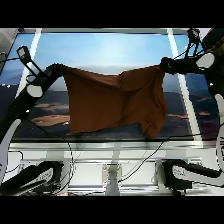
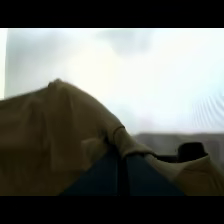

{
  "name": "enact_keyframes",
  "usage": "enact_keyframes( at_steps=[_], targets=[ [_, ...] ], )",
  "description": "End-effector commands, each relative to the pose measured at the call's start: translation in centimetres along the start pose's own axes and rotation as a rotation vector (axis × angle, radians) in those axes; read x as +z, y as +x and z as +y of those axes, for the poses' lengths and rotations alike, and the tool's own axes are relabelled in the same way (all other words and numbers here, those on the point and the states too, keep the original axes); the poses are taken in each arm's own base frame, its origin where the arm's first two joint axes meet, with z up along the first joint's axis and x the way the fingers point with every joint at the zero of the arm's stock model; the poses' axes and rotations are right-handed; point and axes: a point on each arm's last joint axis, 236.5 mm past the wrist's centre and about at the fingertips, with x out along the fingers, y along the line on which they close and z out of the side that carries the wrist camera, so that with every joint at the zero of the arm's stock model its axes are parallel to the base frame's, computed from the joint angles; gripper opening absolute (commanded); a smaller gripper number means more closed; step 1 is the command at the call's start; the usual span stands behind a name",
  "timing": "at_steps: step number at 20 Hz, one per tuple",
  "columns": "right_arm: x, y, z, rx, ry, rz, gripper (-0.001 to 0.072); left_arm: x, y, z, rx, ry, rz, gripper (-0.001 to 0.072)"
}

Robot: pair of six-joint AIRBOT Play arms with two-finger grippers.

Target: Fold the clothes and pants, and hang the long-sleeved shirts on hangers.

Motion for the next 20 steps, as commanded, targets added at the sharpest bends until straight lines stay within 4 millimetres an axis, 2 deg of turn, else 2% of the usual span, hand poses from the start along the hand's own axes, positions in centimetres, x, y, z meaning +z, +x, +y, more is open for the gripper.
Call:
enact_keyframes(
  at_steps=[1, 2, 3, 4, 5, 7, 9, 10, 11, 12, 13, 16, 18, 20],
  targets=[
    [3.9, 2.0, -0.8, 0.000, 0.082, -0.173, 0.0014, 0.8, 1.4, 0.2, 0.027, 0.016, -0.104, 0.0020],
    [4.5, 1.9, -0.8, 0.002, 0.085, -0.199, 0.0015, 0.3, 1.8, 0.4, 0.032, 0.017, -0.089, 0.0056],
    [4.8, 1.8, -0.8, 0.001, 0.083, -0.211, 0.0086, -0.3, 1.9, 0.4, 0.031, 0.021, -0.071, 0.0268],
    [4.8, 1.8, -1.2, -0.012, 0.073, -0.212, 0.0365, -0.8, 2.0, 0.4, 0.029, 0.021, -0.049, 0.0651],
    [4.8, 1.7, -1.7, -0.029, 0.061, -0.210, 0.0608, -1.0, 2.0, 0.5, 0.029, 0.030, -0.037, 0.0703],
    [4.3, 1.1, -3.8, -0.073, 0.061, -0.175, 0.0617, -2.0, 1.5, 0.9, 0.021, 0.074, 0.035, 0.0703],
    [3.4, -0.2, -6.9, -0.126, 0.094, -0.125, 0.0609, -4.0, -0.4, 2.1, 0.022, 0.125, 0.192, 0.0680],
    [2.8, -0.9, -8.6, -0.152, 0.121, -0.094, 0.0572, -5.0, -1.8, 3.0, 0.026, 0.131, 0.280, 0.0509],
    [1.9, -1.7, -10.6, -0.181, 0.138, -0.051, 0.0539, -5.8, -3.6, 3.9, 0.035, 0.124, 0.362, 0.0221],
    [0.6, -2.3, -12.4, -0.206, 0.127, 0.008, 0.0536, -5.8, -5.1, 4.7, 0.043, 0.108, 0.401, 0.0174],
    [-0.9, -2.9, -13.9, -0.221, 0.106, 0.075, 0.0485, -5.4, -6.5, 5.1, 0.050, 0.098, 0.414, 0.0174],
    [-6.5, -4.1, -16.8, -0.209, 0.046, 0.321, 0.0477, -2.9, -9.7, 5.0, 0.058, 0.103, 0.335, 0.0174],
    [-10.9, -4.5, -17.5, -0.146, 0.047, 0.506, 0.0475, -2.1, -11.2, 4.2, 0.045, 0.115, 0.295, 0.0173],
    [-14.2, -4.5, -17.3, -0.043, 0.119, 0.613, 0.0471, -2.3, -12.4, 3.6, 0.030, 0.118, 0.302, 0.0174]
  ],
)
